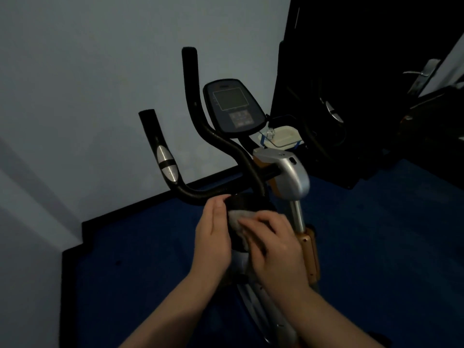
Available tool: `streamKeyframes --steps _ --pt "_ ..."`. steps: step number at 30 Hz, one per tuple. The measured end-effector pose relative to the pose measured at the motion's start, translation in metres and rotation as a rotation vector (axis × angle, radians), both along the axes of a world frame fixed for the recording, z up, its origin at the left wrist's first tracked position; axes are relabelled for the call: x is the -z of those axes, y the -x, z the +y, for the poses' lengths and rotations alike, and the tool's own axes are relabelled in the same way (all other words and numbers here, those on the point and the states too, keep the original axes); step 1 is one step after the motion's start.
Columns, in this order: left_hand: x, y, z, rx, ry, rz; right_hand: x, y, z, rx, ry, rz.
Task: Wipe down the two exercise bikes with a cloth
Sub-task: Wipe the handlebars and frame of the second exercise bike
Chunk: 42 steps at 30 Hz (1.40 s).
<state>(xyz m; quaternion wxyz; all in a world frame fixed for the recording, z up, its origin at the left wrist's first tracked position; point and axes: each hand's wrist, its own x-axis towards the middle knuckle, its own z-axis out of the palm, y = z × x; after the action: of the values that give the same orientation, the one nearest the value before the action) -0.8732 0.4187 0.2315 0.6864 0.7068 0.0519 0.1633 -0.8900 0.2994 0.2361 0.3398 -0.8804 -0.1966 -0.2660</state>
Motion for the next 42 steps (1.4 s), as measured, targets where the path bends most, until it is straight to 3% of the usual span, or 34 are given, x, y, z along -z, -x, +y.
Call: streamKeyframes --steps 5,9,15,19,24,29,31,35,37,41,42 --pt "0.0 0.001 -0.001 0.01 0.004 -0.013 -0.032 -0.041 0.017 0.016 0.117 -0.059" --pt "0.002 -0.002 0.002 0.033 0.0 -0.018 -0.018 -0.014 -0.008 -0.088 0.302 0.032" --pt "-0.006 -0.007 0.013 0.022 -0.233 0.123 -0.052 -0.033 -0.031 -0.069 -0.054 0.074" --pt "-0.02 -0.019 0.016 0.042 -0.35 0.204 -0.047 -0.065 0.001 -0.044 0.121 0.355" --pt "-0.019 -0.014 0.008 0.003 -0.329 0.187 -0.015 -0.045 0.0 0.071 0.031 0.277" --pt "-0.022 -0.013 0.01 0.011 -0.351 0.185 -0.031 -0.075 0.004 0.053 0.377 0.219" --pt "-0.021 -0.011 0.009 0.013 -0.367 0.192 -0.031 -0.077 0.005 0.061 0.266 0.258" --pt "-0.022 -0.011 0.01 0.001 -0.361 0.17 0.001 -0.031 -0.003 0.149 -0.252 0.306" --pt "-0.021 -0.011 0.008 0.003 -0.368 0.166 0.008 -0.021 -0.008 0.138 -0.313 0.333" --pt "-0.021 -0.013 0.007 -0.019 -0.354 0.172 -0.018 -0.063 -0.005 0.117 0.059 0.279" --pt "-0.02 -0.013 0.006 -0.029 -0.347 0.171 -0.021 -0.071 -0.003 0.102 0.072 0.283"
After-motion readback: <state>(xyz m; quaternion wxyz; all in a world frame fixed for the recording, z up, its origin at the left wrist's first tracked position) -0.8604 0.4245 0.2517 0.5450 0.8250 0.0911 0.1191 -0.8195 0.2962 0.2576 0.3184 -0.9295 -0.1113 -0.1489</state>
